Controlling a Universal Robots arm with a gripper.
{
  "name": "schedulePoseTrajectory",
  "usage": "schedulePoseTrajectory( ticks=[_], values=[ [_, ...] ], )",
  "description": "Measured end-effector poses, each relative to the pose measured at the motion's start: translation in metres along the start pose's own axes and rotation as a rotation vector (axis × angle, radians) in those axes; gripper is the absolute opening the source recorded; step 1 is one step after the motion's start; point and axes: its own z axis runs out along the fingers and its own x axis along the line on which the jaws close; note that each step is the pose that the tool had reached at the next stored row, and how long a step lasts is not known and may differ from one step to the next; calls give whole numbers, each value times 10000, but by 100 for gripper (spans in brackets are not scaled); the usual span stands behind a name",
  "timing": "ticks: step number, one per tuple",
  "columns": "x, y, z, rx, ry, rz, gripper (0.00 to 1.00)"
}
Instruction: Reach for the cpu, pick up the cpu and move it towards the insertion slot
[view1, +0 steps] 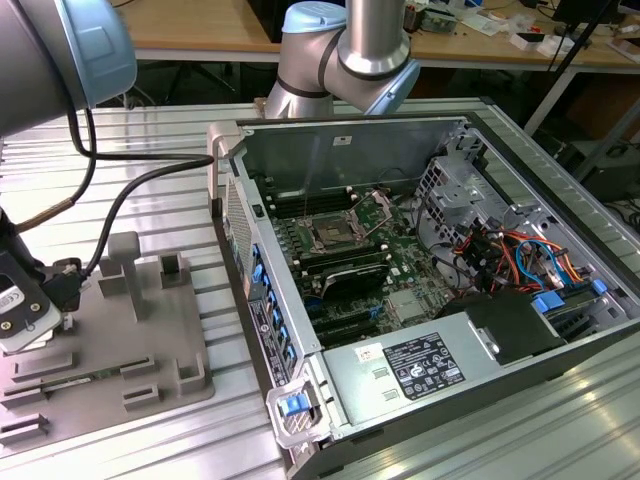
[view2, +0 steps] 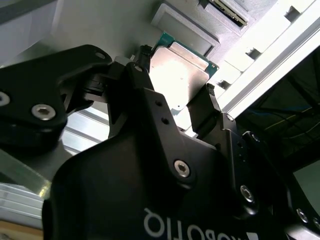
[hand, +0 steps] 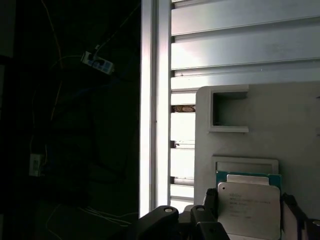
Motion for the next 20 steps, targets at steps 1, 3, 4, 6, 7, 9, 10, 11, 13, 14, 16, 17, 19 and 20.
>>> schedulePoseTrajectory(
  ticks=[1, 3, 4, 6, 7, 9, 10, 11, 13, 14, 16, 17, 19, 20],
  values=[
    [0, 1, -15, 0, 1, 0, 55],
    [0, 2, -42, 0, 0, 0, 55],
    [-1, 2, -56, 0, 0, 0, 55],
    [-1, 4, -92, 0, 0, 0, 55],
    [-1, 5, -107, 0, 0, 0, 55],
    [-1, 6, -135, 0, 0, 0, 55],
    [-2, 6, -153, -1, 0, 0, 55],
    [-2, 7, -166, 0, 1, 0, 55],
    [-2, 8, -196, 0, 0, 0, 55],
    [-3, 9, -211, 0, 0, 0, 55],
    [-3, 10, -249, -1, 0, 0, 55],
    [-3, 11, -268, -1, 0, 0, 55],
    [-4, 13, -317, 0, 0, 0, 55],
    [-4, 14, -334, -1, 0, 0, 55]
  ],
)
